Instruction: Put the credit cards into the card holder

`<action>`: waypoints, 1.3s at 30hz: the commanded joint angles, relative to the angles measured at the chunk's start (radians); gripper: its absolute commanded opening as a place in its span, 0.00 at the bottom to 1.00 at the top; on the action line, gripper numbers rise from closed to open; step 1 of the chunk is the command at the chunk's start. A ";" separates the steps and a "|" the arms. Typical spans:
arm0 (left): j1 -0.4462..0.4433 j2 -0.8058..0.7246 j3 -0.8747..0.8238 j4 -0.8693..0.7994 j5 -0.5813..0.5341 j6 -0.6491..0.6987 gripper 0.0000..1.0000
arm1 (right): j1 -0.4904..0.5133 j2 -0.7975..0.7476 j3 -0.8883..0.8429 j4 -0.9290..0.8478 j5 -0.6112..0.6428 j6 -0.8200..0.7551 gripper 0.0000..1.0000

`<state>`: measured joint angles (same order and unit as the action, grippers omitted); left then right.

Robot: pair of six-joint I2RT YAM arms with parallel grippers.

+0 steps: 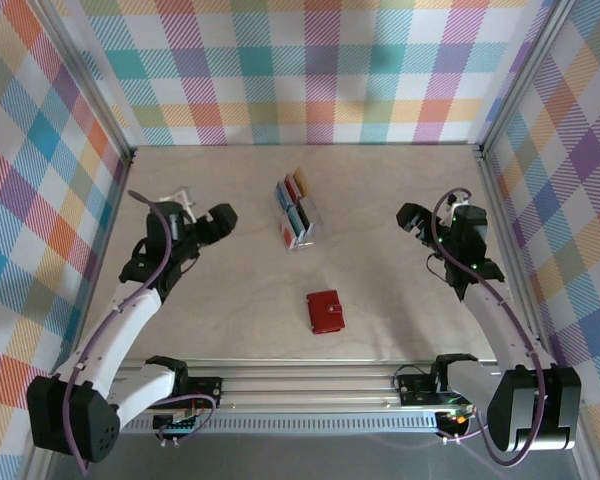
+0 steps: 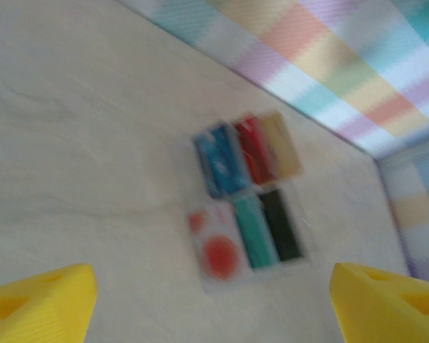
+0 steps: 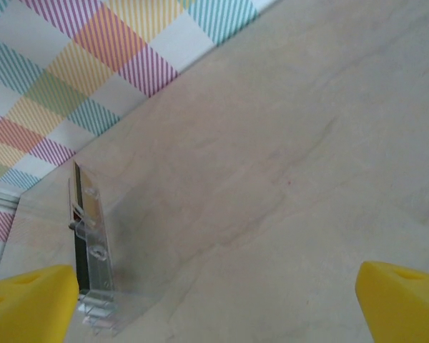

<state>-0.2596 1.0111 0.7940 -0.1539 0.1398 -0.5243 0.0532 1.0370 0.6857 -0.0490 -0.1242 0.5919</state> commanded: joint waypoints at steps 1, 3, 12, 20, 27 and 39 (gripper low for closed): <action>-0.132 -0.017 -0.031 0.014 0.035 -0.004 0.79 | 0.062 -0.021 0.042 -0.146 0.023 0.040 0.98; -0.218 0.003 -0.050 0.038 0.023 -0.016 0.72 | 0.139 -0.028 0.047 -0.205 0.089 0.039 0.91; -0.528 0.137 -0.193 0.198 -0.015 -0.051 0.52 | 0.567 -0.069 -0.128 -0.175 0.259 0.046 0.58; -0.618 0.348 -0.230 0.362 0.009 -0.053 0.41 | 0.759 0.050 -0.291 0.002 0.231 0.062 0.36; -0.630 0.468 -0.196 0.392 -0.029 -0.050 0.33 | 0.835 0.179 -0.259 0.068 0.232 0.041 0.28; -0.617 0.542 -0.107 0.277 -0.181 -0.036 0.18 | 0.837 0.430 -0.128 0.157 0.242 0.025 0.20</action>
<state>-0.8757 1.5333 0.6468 0.1734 0.0299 -0.5785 0.8852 1.4406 0.5266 0.0883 0.0978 0.6304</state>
